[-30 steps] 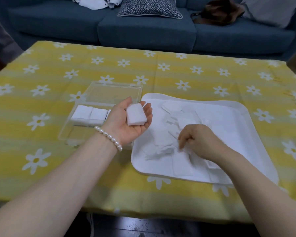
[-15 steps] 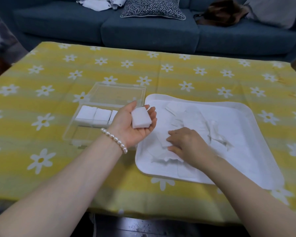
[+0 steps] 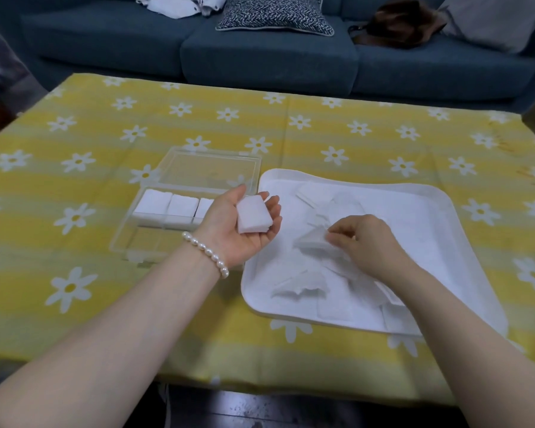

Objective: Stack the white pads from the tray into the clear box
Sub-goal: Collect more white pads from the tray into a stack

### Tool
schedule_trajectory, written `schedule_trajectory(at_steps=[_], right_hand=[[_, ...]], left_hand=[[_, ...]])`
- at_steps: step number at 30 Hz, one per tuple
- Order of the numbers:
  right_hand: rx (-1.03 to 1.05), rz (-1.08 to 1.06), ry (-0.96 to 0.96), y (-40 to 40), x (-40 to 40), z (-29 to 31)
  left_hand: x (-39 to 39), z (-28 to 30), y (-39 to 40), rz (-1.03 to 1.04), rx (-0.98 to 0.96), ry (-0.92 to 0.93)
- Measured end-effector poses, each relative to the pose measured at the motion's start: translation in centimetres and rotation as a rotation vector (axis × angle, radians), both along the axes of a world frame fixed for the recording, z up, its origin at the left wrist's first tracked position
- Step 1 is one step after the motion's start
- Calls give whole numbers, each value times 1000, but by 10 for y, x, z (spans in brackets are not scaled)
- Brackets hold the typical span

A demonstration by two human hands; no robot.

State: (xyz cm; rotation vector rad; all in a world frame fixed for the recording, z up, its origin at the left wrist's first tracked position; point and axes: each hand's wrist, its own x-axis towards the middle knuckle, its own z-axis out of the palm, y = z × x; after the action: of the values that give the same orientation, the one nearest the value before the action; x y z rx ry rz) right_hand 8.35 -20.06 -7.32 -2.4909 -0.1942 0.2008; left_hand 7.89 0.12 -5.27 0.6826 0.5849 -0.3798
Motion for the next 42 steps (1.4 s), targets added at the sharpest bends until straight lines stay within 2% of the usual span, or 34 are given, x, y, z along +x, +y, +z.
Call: schedule_trajectory(at_steps=[2,6,9,13,17,27,32,36,38,40,42], right_hand=[[108,-98,-18,-1,2,2],[474,-323,-30,0,4,6],[673,-385,-62,7,-2,11],[719,-266,-121,22,-18,18],[710,-141,-34,30,-25,18],[846,-188,13,27,-23,22],[800,-221,-18,22,-22,25],[787,-457,-146,11,-14,27],[661,-514,-232,0,-9,30],[431,-464,-281,-10,-6,31],[300,-389,-261,-13,-8,33]], left_hand=[[0,-1,-1,-5,3,11],[-7,-5,-11,-63,24,49],[-14,-8,-26,-147,31,52],[-22,-11,-40,-214,19,-8],[-23,-11,-40,-232,-42,-74],[-21,-11,-36,-241,-21,-97],[-22,-10,-34,-256,-16,-100],[-23,-11,-31,-276,-83,-62],[-23,-11,-31,-293,-93,-73],[-23,-11,-31,-314,-94,-98],[-24,-11,-32,-332,-91,-133]])
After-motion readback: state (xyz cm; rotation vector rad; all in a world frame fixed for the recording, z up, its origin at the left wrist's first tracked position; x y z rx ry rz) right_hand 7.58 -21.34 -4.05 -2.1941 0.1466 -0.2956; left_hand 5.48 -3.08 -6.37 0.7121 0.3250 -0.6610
